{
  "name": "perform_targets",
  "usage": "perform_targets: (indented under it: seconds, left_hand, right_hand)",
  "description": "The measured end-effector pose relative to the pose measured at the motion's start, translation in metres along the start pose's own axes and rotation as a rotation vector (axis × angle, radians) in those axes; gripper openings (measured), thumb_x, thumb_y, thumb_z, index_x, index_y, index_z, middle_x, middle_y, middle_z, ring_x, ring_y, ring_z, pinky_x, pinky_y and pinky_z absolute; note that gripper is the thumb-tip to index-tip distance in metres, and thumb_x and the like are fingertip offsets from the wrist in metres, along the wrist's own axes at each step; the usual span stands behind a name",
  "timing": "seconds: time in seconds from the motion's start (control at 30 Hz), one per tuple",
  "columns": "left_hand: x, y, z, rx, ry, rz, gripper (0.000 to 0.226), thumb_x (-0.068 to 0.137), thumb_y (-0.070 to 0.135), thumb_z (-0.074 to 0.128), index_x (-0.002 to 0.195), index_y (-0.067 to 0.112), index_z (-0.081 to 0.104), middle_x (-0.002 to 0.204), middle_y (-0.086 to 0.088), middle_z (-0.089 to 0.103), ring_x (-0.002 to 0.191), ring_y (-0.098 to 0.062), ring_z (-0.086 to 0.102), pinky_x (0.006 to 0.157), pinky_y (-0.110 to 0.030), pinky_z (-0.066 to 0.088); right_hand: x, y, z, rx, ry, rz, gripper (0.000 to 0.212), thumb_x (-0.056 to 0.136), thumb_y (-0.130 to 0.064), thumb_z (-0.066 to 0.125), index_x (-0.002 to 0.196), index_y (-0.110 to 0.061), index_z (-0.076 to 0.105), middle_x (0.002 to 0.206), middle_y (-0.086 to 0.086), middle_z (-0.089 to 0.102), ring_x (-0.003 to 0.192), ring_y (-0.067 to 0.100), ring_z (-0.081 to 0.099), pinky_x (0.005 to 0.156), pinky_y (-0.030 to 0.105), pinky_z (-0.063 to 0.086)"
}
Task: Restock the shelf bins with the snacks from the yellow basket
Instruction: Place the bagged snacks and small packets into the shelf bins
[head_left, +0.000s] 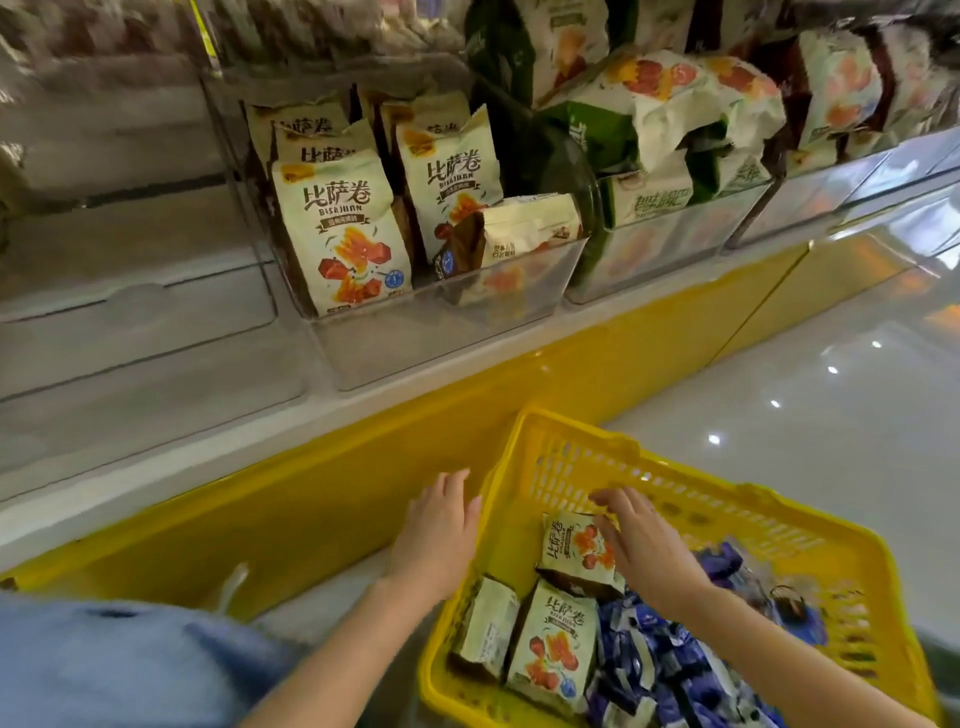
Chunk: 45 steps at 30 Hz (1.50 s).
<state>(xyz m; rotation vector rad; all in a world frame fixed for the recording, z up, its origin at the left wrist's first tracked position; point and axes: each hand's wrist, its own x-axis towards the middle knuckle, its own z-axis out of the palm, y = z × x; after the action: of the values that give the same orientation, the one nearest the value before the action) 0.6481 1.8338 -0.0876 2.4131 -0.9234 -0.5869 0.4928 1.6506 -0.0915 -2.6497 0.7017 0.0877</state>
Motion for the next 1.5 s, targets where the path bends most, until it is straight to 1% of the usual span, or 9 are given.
perform_targets:
  seconds: [0.13, 0.27, 0.43, 0.6, 0.87, 1.07, 1.2, 1.33, 1.5]
  left_hand:
    - [-0.002, -0.012, 0.030, -0.198, -0.166, -0.076, 0.039, 0.100, 0.037, 0.025, 0.136, 0.024, 0.033, 0.134, 0.000, 0.046, 0.117, -0.013, 0.048, 0.095, -0.027, 0.038]
    - [-0.009, -0.013, 0.042, -0.362, -0.091, -0.064, 0.023, 0.099, 0.038, 0.026, 0.114, 0.030, 0.042, 0.111, 0.006, 0.058, 0.095, -0.007, 0.057, 0.082, -0.029, 0.048]
    - [-0.011, -0.012, 0.046, -0.338, -0.012, -0.055, 0.024, 0.098, 0.038, 0.027, 0.105, 0.024, 0.045, 0.089, 0.002, 0.059, 0.078, -0.013, 0.058, 0.070, -0.043, 0.051]
    - [-0.010, -0.012, 0.048, -0.328, 0.024, -0.057, 0.028, 0.096, 0.042, 0.026, 0.098, 0.021, 0.045, 0.081, -0.001, 0.056, 0.071, -0.017, 0.056, 0.066, -0.047, 0.048]
    - [-0.011, -0.012, 0.047, -0.333, 0.020, -0.050, 0.029, 0.095, 0.043, 0.026, 0.101, 0.023, 0.045, 0.082, 0.001, 0.056, 0.071, -0.015, 0.055, 0.063, -0.042, 0.049]
    - [-0.011, -0.012, 0.044, -0.314, 0.000, -0.037, 0.026, 0.098, 0.039, 0.026, 0.105, 0.023, 0.045, 0.087, 0.002, 0.057, 0.074, -0.011, 0.055, 0.066, -0.039, 0.050]
    - [-0.010, -0.008, 0.039, -0.203, 0.030, -0.049, 0.031, 0.098, 0.038, 0.029, 0.119, 0.020, 0.042, 0.107, 0.005, 0.051, 0.088, -0.010, 0.052, 0.075, -0.033, 0.049]
    - [-0.012, 0.005, 0.028, -0.180, 0.208, 0.036, 0.036, 0.093, 0.034, 0.046, 0.125, 0.018, 0.040, 0.104, 0.008, 0.038, 0.087, -0.002, 0.043, 0.073, -0.016, 0.039]
    - [-0.015, 0.028, 0.008, -0.845, -0.368, -0.107, 0.062, 0.070, 0.053, 0.070, 0.120, 0.031, 0.041, 0.113, 0.009, 0.058, 0.094, -0.001, 0.062, 0.075, -0.016, 0.051]
  right_hand:
    - [-0.027, 0.030, 0.075, 0.045, -0.406, 0.178, 0.044, 0.100, -0.030, 0.034, 0.142, -0.018, 0.027, 0.145, 0.002, 0.030, 0.127, 0.021, 0.041, 0.092, 0.026, 0.039]
    - [-0.038, 0.037, 0.120, 0.119, -0.588, 0.314, 0.042, 0.100, -0.028, 0.034, 0.139, -0.012, 0.027, 0.142, 0.006, 0.035, 0.127, 0.021, 0.038, 0.096, 0.028, 0.036]
    - [-0.035, 0.028, 0.148, 0.479, -0.363, 0.646, 0.066, 0.088, -0.019, 0.063, 0.138, 0.002, 0.025, 0.140, 0.018, 0.034, 0.130, 0.029, 0.035, 0.105, 0.033, 0.034]
    - [-0.029, 0.027, 0.154, 0.764, -0.266, 0.854, 0.061, 0.081, -0.016, 0.071, 0.130, 0.000, 0.038, 0.126, 0.017, 0.056, 0.114, 0.031, 0.055, 0.092, 0.037, 0.048]
    - [-0.029, 0.034, 0.141, 0.656, -0.360, 0.717, 0.041, 0.083, -0.043, 0.066, 0.113, -0.018, 0.055, 0.110, 0.004, 0.067, 0.089, 0.018, 0.063, 0.074, 0.030, 0.055]
    - [-0.033, 0.033, 0.115, 0.471, -0.253, 0.572, 0.062, 0.088, -0.045, 0.057, 0.136, -0.008, 0.042, 0.100, 0.003, 0.062, 0.086, 0.015, 0.060, 0.061, 0.017, 0.045]
    - [-0.029, 0.029, 0.073, 0.534, -0.141, 0.484, 0.058, 0.088, -0.043, 0.058, 0.135, -0.012, 0.045, 0.100, 0.013, 0.068, 0.088, 0.024, 0.065, 0.075, 0.041, 0.055]
    - [-0.029, 0.017, 0.028, 0.791, -0.044, 0.343, 0.032, 0.088, -0.034, 0.058, 0.116, -0.019, 0.061, 0.105, 0.008, 0.070, 0.093, 0.023, 0.067, 0.081, 0.045, 0.055]
    - [-0.029, -0.015, 0.006, 1.222, -0.063, 0.358, 0.023, 0.088, -0.027, 0.055, 0.101, -0.009, 0.063, 0.095, 0.005, 0.073, 0.087, 0.020, 0.070, 0.071, 0.031, 0.057]
